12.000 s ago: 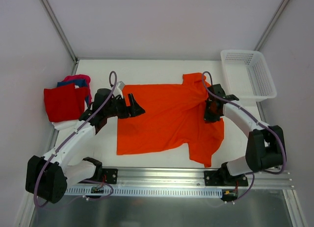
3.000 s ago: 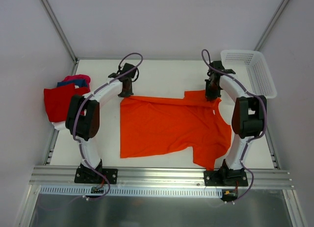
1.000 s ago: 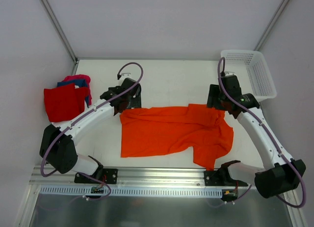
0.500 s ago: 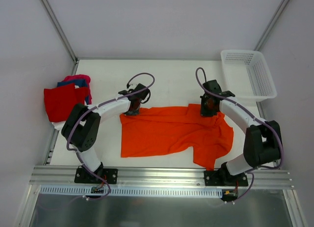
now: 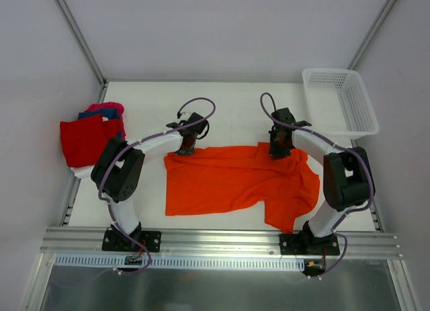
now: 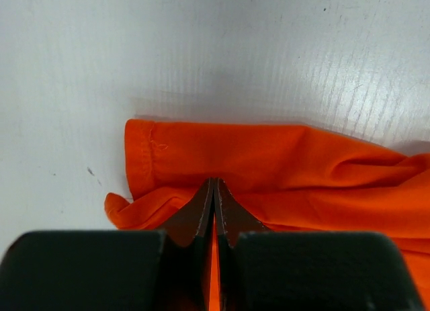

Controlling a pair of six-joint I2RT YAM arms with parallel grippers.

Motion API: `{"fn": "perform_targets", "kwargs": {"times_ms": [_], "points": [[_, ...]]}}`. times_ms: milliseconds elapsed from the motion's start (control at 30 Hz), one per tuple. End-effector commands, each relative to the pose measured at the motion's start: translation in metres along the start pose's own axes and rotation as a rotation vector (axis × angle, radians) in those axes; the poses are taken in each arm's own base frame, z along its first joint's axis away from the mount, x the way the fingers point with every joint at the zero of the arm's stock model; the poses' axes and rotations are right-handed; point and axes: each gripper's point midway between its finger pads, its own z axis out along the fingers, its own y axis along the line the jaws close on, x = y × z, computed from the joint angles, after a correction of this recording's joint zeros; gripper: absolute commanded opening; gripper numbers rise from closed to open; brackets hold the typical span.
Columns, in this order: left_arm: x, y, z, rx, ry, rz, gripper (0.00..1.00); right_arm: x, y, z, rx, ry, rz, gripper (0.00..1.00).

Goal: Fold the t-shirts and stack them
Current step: Fold the tshirt

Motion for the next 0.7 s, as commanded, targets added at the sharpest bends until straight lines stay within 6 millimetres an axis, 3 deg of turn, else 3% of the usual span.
{"fn": "perform_targets", "kwargs": {"times_ms": [0,167,300,667], "points": [[-0.007,-0.007,0.009,0.009,-0.013,-0.001,0.0,-0.011,-0.002,0.006,0.006,-0.005,0.02,0.01],[0.002,-0.005,0.024,-0.009,0.014,0.001,0.0,-0.005,-0.009,0.019,0.023,0.047,0.035,0.01],[0.004,0.008,0.03,-0.035,0.029,-0.018,0.0,-0.003,-0.018,0.02,0.066,0.063,0.039,0.01],[0.011,0.045,0.016,-0.074,0.01,-0.08,0.0,0.006,-0.033,0.02,0.097,0.08,0.058,0.0]]}}
